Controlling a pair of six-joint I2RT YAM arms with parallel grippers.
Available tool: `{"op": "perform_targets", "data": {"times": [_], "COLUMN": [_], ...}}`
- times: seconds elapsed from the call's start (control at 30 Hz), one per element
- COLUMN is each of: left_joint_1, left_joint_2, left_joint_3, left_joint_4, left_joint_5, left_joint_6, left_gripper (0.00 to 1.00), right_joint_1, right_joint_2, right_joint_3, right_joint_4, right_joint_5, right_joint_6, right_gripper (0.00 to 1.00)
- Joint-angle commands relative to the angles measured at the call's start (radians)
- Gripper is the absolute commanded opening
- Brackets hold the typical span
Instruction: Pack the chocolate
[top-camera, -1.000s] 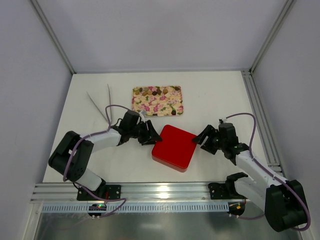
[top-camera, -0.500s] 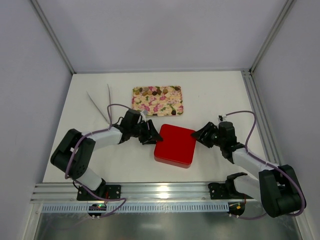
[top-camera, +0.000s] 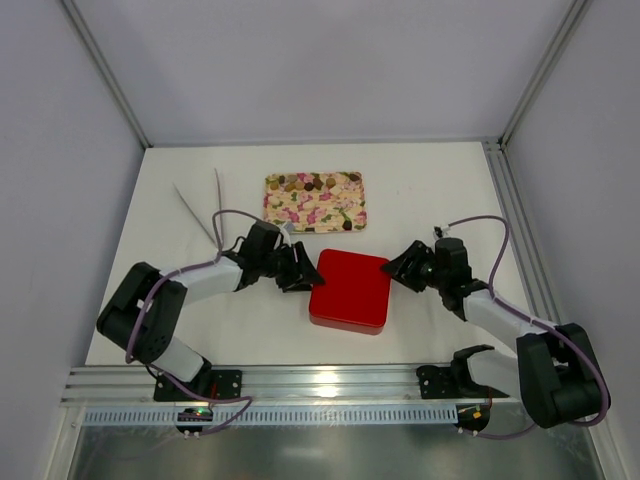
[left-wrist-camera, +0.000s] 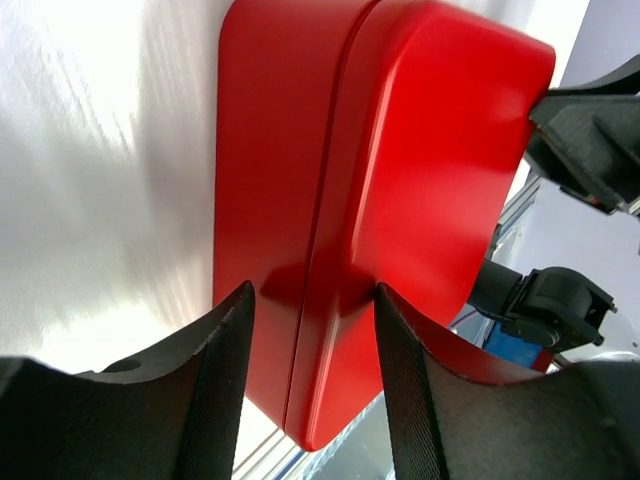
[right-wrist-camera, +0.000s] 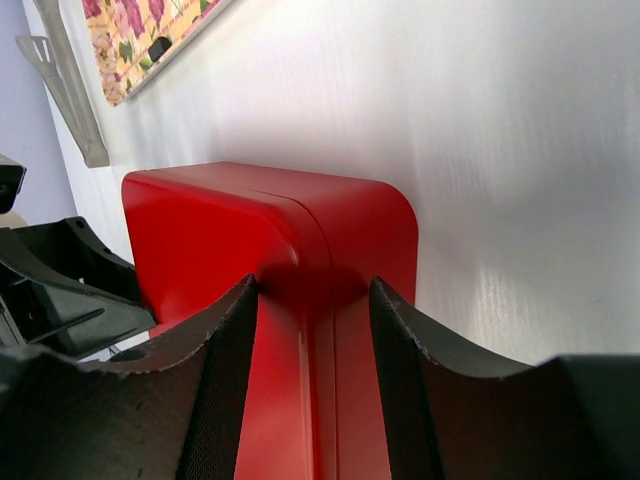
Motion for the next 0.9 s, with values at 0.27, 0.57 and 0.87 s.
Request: {"op": "perform_targets", "data": {"times": [0.27,0.57,0.87], "left_joint_1": [-0.009,0.023,0.077], "left_joint_2": [-0.069,-0.112,-0.215], "left_joint_3": [-0.052,0.075,0.370], "left_joint_4": [-0.204,-0.267,-0.510], "left_joint_5": [-0.137,-0.134,-0.142], "left_joint_6": [0.057,0.110,0.255], "left_gripper": [0.60,0.65,0.67], "right_joint_1": [0.009,0.009,0.002], "right_joint_2": [0.146,0.166,0.082], "right_joint_3": [0.192,0.414,0.641], "right_joint_4": [-0.258,-0.389,-0.532], "right_joint_5": [0.009,0.029,0.061], "right_joint_6": [-0.162,-0.233,-0.297], "right_gripper": [0.53,0.64,0.75]}}
